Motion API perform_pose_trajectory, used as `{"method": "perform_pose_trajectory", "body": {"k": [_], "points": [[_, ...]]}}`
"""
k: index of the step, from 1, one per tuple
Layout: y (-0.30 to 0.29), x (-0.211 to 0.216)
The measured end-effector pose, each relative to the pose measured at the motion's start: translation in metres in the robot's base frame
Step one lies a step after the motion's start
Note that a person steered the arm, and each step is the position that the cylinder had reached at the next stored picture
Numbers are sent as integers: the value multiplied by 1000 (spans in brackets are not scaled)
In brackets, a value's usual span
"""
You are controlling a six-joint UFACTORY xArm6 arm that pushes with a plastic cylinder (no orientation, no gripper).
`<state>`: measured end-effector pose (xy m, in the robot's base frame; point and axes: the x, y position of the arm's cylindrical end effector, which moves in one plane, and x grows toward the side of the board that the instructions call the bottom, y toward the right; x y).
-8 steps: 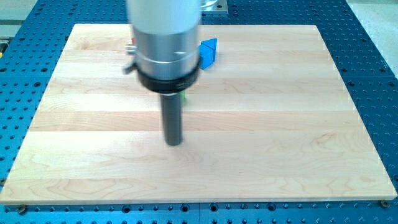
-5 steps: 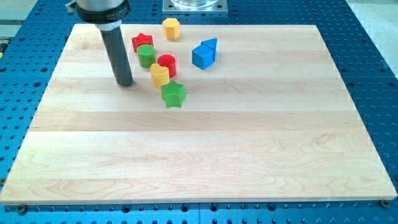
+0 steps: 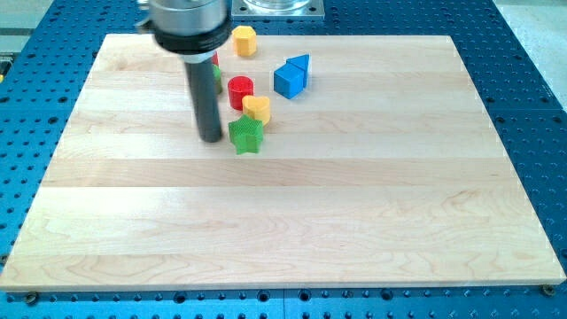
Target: Move the green circle diagonally in between the red blocks
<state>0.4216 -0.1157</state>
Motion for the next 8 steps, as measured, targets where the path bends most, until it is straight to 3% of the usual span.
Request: {"method": "perform_pose_trajectory", "body": {"k": [1,2,4,8], "points": [[-27,23],[-34,10],[-41,-91],[-2,-96]]}}
